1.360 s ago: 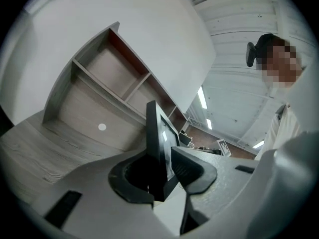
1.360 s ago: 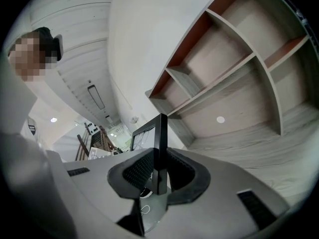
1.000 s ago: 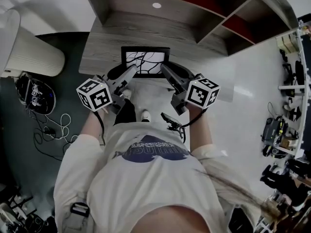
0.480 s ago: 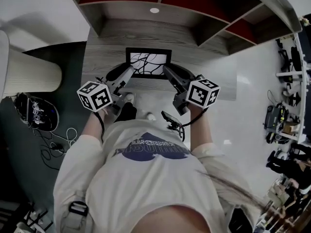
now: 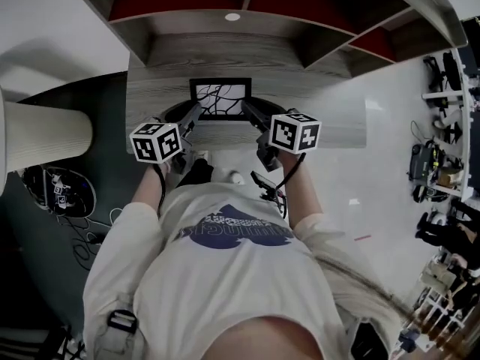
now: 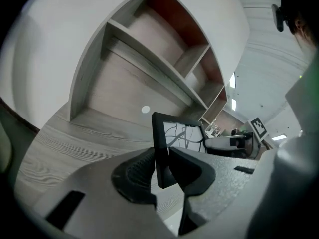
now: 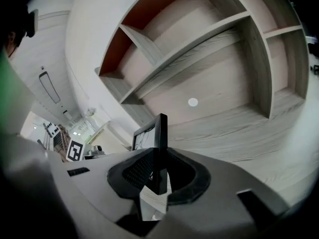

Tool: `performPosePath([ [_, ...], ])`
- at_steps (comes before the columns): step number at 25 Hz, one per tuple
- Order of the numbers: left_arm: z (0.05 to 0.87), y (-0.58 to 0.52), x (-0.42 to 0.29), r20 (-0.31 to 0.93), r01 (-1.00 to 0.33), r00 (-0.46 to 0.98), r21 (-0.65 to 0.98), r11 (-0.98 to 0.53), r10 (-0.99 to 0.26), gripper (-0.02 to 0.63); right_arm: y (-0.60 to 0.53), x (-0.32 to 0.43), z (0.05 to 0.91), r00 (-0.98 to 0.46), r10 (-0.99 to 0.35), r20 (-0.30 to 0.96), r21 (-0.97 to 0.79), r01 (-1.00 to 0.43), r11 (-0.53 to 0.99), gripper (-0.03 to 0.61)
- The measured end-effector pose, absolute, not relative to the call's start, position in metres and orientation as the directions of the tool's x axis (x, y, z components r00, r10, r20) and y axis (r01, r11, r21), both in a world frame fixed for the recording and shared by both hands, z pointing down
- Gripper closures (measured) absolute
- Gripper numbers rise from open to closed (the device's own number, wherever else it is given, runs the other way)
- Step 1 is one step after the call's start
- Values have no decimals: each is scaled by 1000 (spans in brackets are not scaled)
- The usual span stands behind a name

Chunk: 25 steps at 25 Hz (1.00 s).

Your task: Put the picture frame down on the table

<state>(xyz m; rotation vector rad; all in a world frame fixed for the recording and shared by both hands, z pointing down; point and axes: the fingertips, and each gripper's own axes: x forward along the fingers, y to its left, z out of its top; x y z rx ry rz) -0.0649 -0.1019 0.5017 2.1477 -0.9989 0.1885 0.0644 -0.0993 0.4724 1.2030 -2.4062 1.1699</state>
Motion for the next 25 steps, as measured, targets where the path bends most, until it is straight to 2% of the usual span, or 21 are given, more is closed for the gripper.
performPosePath([
  [7, 537, -118, -63, 519, -760, 640, 533, -371, -566, 518, -115, 66, 506, -579, -564, 589, -525, -805, 277, 505],
  [13, 588, -159, -87, 617, -801, 595, 511, -313, -515, 518, -159, 41, 563, -540, -489, 685, -502, -836, 221, 505],
  [25, 640, -167, -95, 723, -831, 555, 501, -241, -412, 518, -172, 33, 622, -480, -365, 797, -440, -877, 192, 503],
])
